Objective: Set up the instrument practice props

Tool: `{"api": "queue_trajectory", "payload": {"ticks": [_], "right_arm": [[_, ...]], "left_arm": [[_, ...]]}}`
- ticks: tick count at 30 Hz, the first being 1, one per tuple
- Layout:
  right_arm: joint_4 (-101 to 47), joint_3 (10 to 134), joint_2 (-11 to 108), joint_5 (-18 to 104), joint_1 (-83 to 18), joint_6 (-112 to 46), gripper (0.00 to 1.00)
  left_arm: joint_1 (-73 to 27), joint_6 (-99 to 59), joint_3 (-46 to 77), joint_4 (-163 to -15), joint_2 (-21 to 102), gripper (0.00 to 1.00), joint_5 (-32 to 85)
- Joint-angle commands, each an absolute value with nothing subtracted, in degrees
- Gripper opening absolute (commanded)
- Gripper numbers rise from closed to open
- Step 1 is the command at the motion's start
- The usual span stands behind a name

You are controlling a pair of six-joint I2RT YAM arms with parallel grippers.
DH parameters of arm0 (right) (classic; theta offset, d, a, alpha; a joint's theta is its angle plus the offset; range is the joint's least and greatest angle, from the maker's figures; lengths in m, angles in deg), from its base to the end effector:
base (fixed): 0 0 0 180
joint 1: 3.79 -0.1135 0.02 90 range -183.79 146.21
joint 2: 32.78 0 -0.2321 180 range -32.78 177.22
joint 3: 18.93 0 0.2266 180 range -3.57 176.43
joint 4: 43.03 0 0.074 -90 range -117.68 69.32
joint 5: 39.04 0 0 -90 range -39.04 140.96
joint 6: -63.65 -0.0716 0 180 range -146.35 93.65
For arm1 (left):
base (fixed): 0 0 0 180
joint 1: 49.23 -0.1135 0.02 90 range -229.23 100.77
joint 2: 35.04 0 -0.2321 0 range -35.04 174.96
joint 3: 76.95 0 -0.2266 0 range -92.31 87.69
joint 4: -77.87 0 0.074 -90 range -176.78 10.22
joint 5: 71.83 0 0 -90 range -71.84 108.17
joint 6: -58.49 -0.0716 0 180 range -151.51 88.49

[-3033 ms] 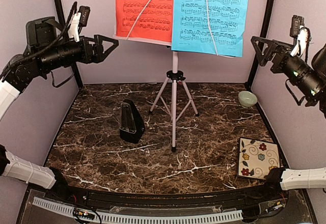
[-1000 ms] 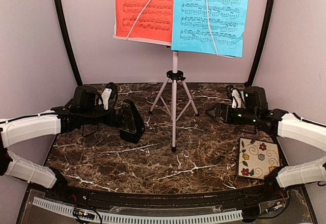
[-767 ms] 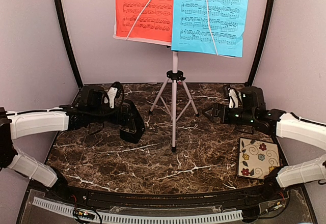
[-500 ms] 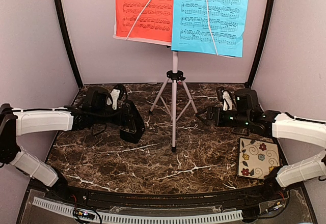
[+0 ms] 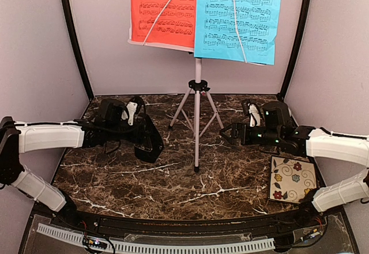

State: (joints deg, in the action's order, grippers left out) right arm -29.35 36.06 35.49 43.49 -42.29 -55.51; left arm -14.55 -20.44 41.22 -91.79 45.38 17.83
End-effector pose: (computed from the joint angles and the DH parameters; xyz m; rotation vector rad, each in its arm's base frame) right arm 0.2163 0.1840 0.2113 -0.2608 2.1353 0.8505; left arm 0.2663 -0.1838 0.1997 0.4284 2.0676 -0.4784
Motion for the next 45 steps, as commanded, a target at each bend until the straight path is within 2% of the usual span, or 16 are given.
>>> {"api": "queue_trajectory", "payload": {"ticks": [1, 6, 12, 21, 22, 24, 26, 33, 35, 39, 45], "right_arm": [[-31.0, 37.8, 34.6, 42.8, -42.8, -53.5, 1.00], [-31.7, 38.0, 34.3, 41.5, -43.4, -52.4, 1.00], [-32.2, 38.9, 34.3, 40.9, -44.5, -51.5, 1.00], [-32.6, 40.8, 36.8, 40.7, -47.5, -50.1, 1.00], [-32.5, 41.1, 37.2, 40.7, -47.7, -49.9, 1.00], [-32.3, 41.7, 37.6, 40.9, -48.2, -49.7, 1.00], [-32.4, 41.8, 37.7, 41.0, -48.7, -49.6, 1.00], [-32.0, 41.4, 37.4, 40.9, -49.1, -49.5, 1.00], [-32.1, 41.1, 37.2, 41.1, -49.2, -49.7, 1.00], [-32.4, 40.5, 37.0, 41.2, -49.7, -50.0, 1.00], [-33.7, 40.2, 37.6, 41.5, -51.9, -51.2, 1.00]], "left_arm": [[-14.4, -22.1, 42.0, -92.1, 39.7, 0.48, 23.1], [-11.4, -21.7, 44.4, -91.9, 35.5, 0.45, 25.8], [-5.3, -18.5, 45.3, -91.5, 33.5, 0.45, 20.6], [4.6, -13.3, 43.6, -90.4, 39.2, 0.47, 9.6], [5.1, -12.4, 43.4, -90.1, 39.6, 0.50, 8.9], [5.9, -10.7, 43.1, -89.7, 39.8, 0.68, 8.8], [6.4, -10.0, 43.0, -89.6, 39.4, 0.81, 9.6], [5.9, -9.3, 42.6, -86.2, 32.6, 0.99, 13.0], [3.2, -8.0, 43.8, -85.4, 28.7, 0.98, 15.7], [-5.2, -2.9, 50.4, -87.5, 19.4, 0.90, 21.7], [-15.7, 1.2, 54.0, -82.3, 21.3, 0.64, 23.7]]}}
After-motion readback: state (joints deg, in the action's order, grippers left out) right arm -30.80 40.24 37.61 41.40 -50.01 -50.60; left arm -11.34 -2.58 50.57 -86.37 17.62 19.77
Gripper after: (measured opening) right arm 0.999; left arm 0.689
